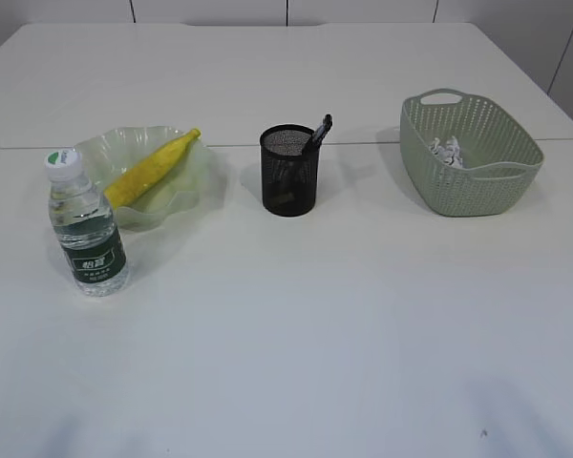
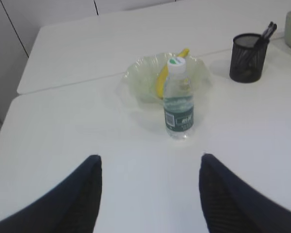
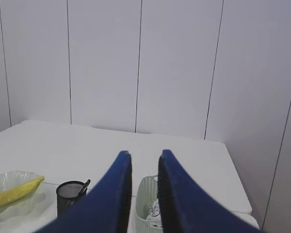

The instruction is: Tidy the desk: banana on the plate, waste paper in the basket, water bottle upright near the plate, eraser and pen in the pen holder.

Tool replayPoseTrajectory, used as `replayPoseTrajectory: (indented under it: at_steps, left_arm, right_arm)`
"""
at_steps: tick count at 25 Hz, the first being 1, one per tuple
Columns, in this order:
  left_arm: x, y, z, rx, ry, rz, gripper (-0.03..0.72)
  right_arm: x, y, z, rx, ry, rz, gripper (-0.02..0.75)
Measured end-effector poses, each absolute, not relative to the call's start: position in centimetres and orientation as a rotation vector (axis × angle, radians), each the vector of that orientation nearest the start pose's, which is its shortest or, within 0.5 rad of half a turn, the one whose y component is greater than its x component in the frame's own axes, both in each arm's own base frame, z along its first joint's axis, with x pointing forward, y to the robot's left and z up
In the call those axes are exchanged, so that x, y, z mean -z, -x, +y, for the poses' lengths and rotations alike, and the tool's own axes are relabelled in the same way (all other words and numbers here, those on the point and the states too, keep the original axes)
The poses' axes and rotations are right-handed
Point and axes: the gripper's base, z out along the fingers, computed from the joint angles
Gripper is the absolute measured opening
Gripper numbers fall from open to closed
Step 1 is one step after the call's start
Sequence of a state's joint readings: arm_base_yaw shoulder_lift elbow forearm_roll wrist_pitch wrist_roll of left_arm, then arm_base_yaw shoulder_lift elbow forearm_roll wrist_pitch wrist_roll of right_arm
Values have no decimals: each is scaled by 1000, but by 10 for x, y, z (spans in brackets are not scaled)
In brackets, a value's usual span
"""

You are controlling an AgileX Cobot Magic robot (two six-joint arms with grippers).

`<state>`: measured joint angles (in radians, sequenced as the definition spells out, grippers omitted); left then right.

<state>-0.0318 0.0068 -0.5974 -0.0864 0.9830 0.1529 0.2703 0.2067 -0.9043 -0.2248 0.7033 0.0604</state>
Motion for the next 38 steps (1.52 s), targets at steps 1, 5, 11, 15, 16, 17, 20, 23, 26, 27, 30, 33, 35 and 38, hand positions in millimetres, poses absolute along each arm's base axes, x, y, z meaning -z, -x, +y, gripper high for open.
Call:
replayPoseTrajectory:
  at_steps: [1, 5, 11, 15, 16, 17, 20, 23, 26, 27, 30, 33, 35, 38]
  left_arm:
    - [-306, 13, -6, 23, -180, 1893, 447]
    - [-294, 10, -9, 54, -192, 1961, 447]
    - [-289, 10, -9, 58, -208, 1998, 436]
    - [-281, 10, -10, 59, -226, 2054, 431]
    - [-281, 10, -10, 58, -228, 2056, 428]
    - [-281, 10, -10, 58, -228, 2056, 423]
    - [-281, 10, -10, 58, -228, 2056, 414]
    - [-281, 10, -10, 56, -230, 2056, 413]
    - [-281, 10, -10, 56, -230, 2056, 410]
    - [-281, 10, -10, 55, -232, 2056, 409]
    - [-281, 10, -10, 55, -232, 2056, 407]
    - [-281, 10, -10, 55, -232, 2056, 406]
    - [-281, 10, -10, 55, -232, 2056, 406]
    - [-281, 10, -10, 56, -232, 2056, 405]
  right_arm:
    - [-419, 13, -17, -19, 169, 1477, 144]
    - [-417, 15, -16, -19, 193, 1485, 144]
    - [-414, 16, -13, -41, 231, 1512, 145]
    - [-412, 23, -14, -53, 237, 1503, 145]
    - [-411, 26, -15, -56, 235, 1499, 145]
    - [-411, 29, -15, -58, 233, 1490, 144]
    - [-407, 34, -17, -57, 232, 1499, 145]
    - [-406, 36, -17, -59, 233, 1513, 144]
    - [-405, 36, -18, -59, 234, 1513, 145]
    - [-405, 36, -18, -59, 234, 1513, 145]
    - [-401, 36, -18, -36, 258, 1555, 145]
    - [-398, 38, -18, -31, 272, 1579, 144]
    - [-396, 43, -19, -38, 271, 1571, 144]
    - [-387, 45, -19, -53, 275, 1585, 144]
